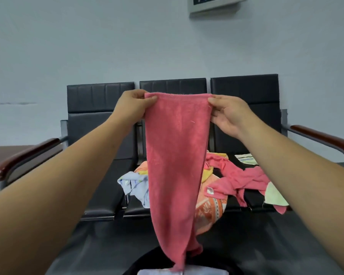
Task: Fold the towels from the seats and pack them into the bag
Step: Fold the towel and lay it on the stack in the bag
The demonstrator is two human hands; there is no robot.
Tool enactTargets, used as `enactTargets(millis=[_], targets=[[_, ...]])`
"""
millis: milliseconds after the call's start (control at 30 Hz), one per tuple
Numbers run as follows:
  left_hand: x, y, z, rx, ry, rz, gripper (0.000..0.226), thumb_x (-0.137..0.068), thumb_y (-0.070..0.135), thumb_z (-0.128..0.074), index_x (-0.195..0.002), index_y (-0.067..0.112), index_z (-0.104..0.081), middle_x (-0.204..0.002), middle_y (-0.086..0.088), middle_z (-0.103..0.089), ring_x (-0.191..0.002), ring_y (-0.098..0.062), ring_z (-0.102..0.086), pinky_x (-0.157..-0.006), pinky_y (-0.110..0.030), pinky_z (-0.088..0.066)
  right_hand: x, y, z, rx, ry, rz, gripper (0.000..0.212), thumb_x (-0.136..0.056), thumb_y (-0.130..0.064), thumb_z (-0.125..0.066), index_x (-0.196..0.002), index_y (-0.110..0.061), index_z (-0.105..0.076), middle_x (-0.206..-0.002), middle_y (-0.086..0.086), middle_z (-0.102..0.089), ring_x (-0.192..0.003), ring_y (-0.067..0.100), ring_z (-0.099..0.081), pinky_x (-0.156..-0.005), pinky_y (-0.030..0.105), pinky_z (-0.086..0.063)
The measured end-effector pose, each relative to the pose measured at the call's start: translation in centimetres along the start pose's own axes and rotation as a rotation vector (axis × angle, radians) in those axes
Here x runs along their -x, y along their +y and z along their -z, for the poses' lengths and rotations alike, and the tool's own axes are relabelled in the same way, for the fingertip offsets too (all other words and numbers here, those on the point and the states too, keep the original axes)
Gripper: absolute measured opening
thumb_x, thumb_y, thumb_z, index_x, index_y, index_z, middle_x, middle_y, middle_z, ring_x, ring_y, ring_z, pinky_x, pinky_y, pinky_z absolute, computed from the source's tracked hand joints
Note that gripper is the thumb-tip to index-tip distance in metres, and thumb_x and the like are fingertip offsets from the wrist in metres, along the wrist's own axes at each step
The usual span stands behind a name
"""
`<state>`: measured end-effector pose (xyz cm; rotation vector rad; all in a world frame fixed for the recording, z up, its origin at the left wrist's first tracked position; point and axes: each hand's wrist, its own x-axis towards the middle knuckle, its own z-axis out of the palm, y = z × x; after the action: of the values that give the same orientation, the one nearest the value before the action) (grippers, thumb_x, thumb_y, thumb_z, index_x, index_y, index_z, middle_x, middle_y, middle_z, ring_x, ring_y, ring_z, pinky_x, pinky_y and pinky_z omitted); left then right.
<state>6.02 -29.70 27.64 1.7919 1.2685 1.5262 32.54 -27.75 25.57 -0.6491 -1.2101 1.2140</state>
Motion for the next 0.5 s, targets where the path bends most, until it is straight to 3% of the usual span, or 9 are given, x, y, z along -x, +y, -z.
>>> enactTargets(millis=[133,200,300,400,500], targets=[[0.8,0.8,0.1,0.048,-0.017,0.044,0.022,-0.092,0.022,-0.072,-0.1,0.002,-0.073,-0.093,-0.013,-0.072,-0.085,-0.02,-0.067,-0.093,-0.05,-0.058,1.4,-0.6,-0.3,0.066,-0.061,-0.005,0.025,-0.102,-0.008,-0.052,-0.121,0.001,-0.066,-0.105,0.012,-0.068,-0.096,0.023,-0.066,-0.086,0.038,-0.058],[1.6,0.9,-0.1,0.109,-0.082,0.062,0.028,-0.093,0.02,-0.071,-0.108,-0.003,-0.072,-0.103,-0.021,-0.073,-0.089,-0.022,-0.069,-0.089,-0.045,-0.06,2.3,-0.6,-0.5,0.15,-0.146,0.002,0.019,-0.102,-0.01,-0.053,-0.114,-0.004,-0.068,-0.098,0.007,-0.069,-0.091,0.021,-0.065,-0.086,0.038,-0.054],[2.7,1.2,-0.8,0.192,-0.234,0.087,0.025,-0.093,0.016,-0.07,-0.112,-0.001,-0.072,-0.1,-0.015,-0.076,-0.085,-0.019,-0.072,-0.075,-0.029,-0.06,3.8,-0.1,-1.8,0.252,-0.301,-0.066,0.01,-0.102,-0.011,-0.055,-0.105,-0.011,-0.065,-0.095,0.005,-0.068,-0.084,0.02,-0.066,-0.081,0.039,-0.052],[3.5,1.2,-1.6,0.198,-0.324,0.1,0.025,-0.091,0.015,-0.072,-0.109,-0.002,-0.073,-0.094,-0.013,-0.075,-0.082,-0.018,-0.071,-0.074,-0.029,-0.06,4.9,0.7,-3.5,0.302,-0.443,-0.175,0.011,-0.101,-0.008,-0.055,-0.11,-0.008,-0.061,-0.096,0.01,-0.065,-0.084,0.023,-0.065,-0.08,0.041,-0.053],[4.1,0.7,-1.9,0.243,-0.304,0.092,0.024,-0.092,0.014,-0.07,-0.111,-0.001,-0.072,-0.101,-0.015,-0.075,-0.091,-0.023,-0.071,-0.077,-0.031,-0.059,4.9,1.4,-4.4,0.355,-0.422,-0.176,0.012,-0.1,-0.007,-0.058,-0.11,-0.006,-0.064,-0.094,0.009,-0.066,-0.081,0.02,-0.065,-0.075,0.036,-0.058]])
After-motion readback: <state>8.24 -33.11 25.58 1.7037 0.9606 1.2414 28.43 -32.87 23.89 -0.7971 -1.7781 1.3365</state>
